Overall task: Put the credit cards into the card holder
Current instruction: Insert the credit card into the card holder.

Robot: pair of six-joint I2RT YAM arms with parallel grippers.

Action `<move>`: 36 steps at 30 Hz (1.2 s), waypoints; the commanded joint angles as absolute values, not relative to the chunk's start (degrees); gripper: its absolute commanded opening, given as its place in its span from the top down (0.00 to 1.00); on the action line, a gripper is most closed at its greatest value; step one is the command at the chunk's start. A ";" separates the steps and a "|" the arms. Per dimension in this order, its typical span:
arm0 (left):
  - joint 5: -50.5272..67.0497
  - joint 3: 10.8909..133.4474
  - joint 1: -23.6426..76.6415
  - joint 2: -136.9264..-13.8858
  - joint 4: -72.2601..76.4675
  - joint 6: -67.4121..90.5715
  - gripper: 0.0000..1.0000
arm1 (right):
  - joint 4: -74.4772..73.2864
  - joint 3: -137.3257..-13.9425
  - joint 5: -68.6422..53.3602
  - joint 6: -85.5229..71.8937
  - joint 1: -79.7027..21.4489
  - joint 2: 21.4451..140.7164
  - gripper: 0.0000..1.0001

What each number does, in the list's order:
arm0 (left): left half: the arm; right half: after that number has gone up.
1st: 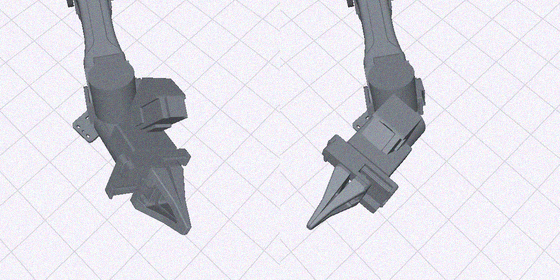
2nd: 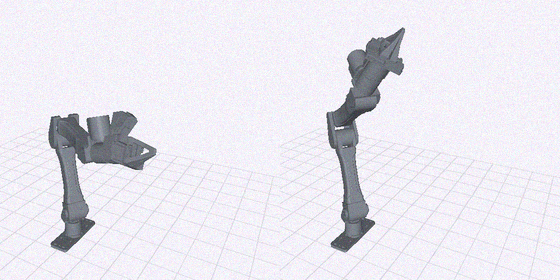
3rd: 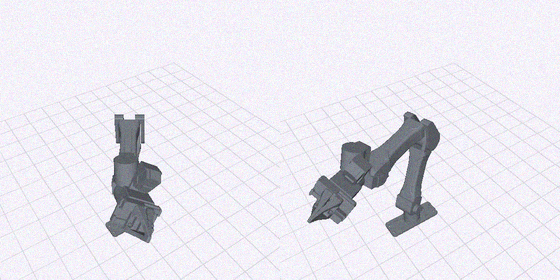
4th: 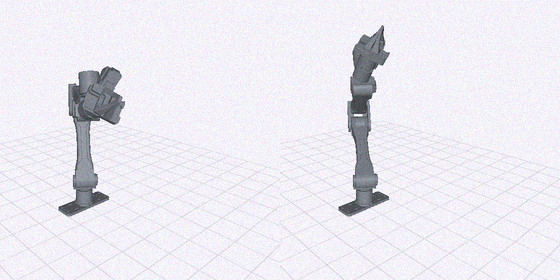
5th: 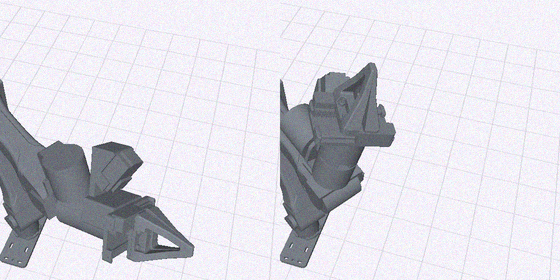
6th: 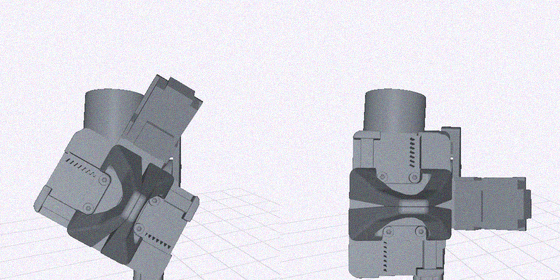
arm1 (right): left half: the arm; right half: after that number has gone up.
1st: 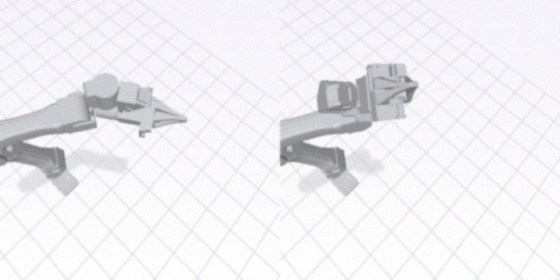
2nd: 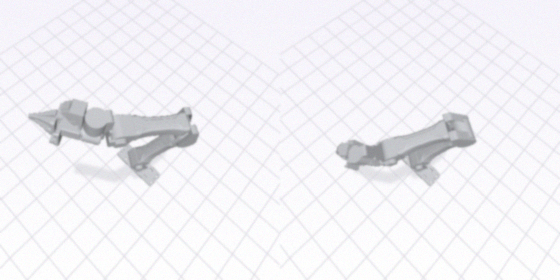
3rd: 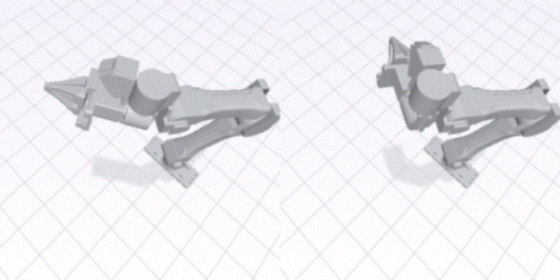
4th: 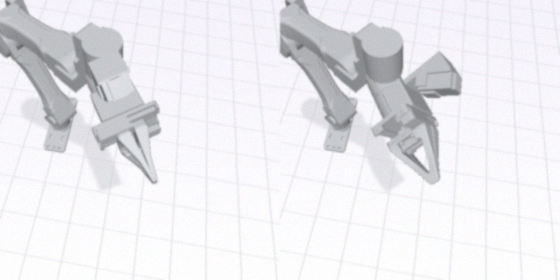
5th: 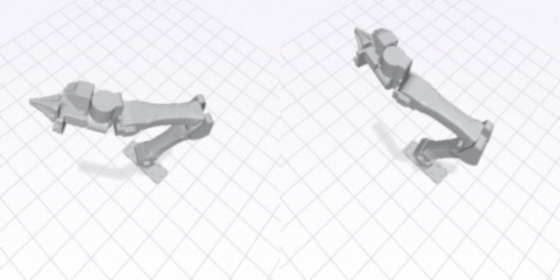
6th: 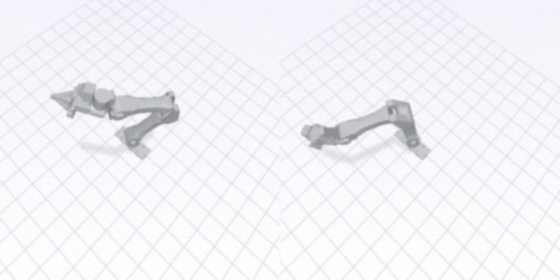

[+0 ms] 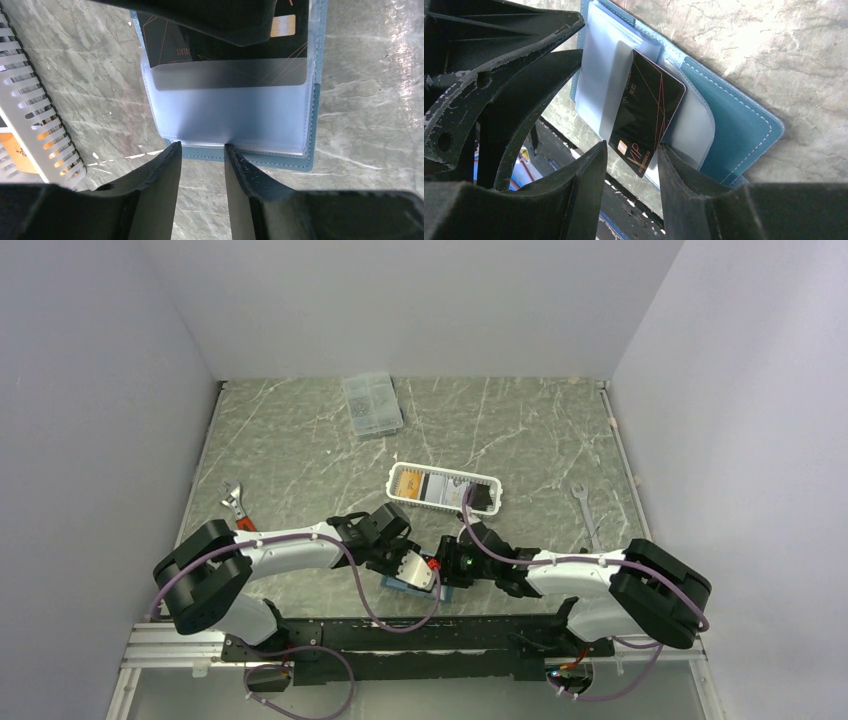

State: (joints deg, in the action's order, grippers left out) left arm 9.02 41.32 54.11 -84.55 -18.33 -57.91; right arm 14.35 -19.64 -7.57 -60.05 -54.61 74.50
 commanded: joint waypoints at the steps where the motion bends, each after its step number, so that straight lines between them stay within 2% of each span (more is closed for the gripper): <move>1: 5.05 37.10 53.78 -88.18 -20.74 -57.37 0.58 | 5.59 -20.91 -2.57 -59.68 -56.23 75.14 0.55; 5: 5.27 36.91 53.80 -87.72 -20.42 -57.32 0.58 | 6.53 -22.88 -2.43 -58.37 -56.45 76.42 0.58; 14: 5.89 37.86 54.27 -87.23 -19.86 -56.54 0.58 | 5.35 -31.29 -3.78 -54.69 -56.69 82.71 0.58; 26: 7.00 40.01 54.40 -87.19 -20.29 -54.98 0.57 | 15.82 -31.18 -10.62 -55.74 -56.47 85.41 0.65; 32: 8.05 41.65 53.82 -88.24 -20.74 -53.54 0.57 | 22.28 -26.08 -15.34 -57.89 -51.58 81.41 0.58; 36: 9.76 44.69 52.37 -88.92 -23.48 -51.59 0.57 | 13.93 -27.96 -15.50 -56.24 -49.82 78.91 0.52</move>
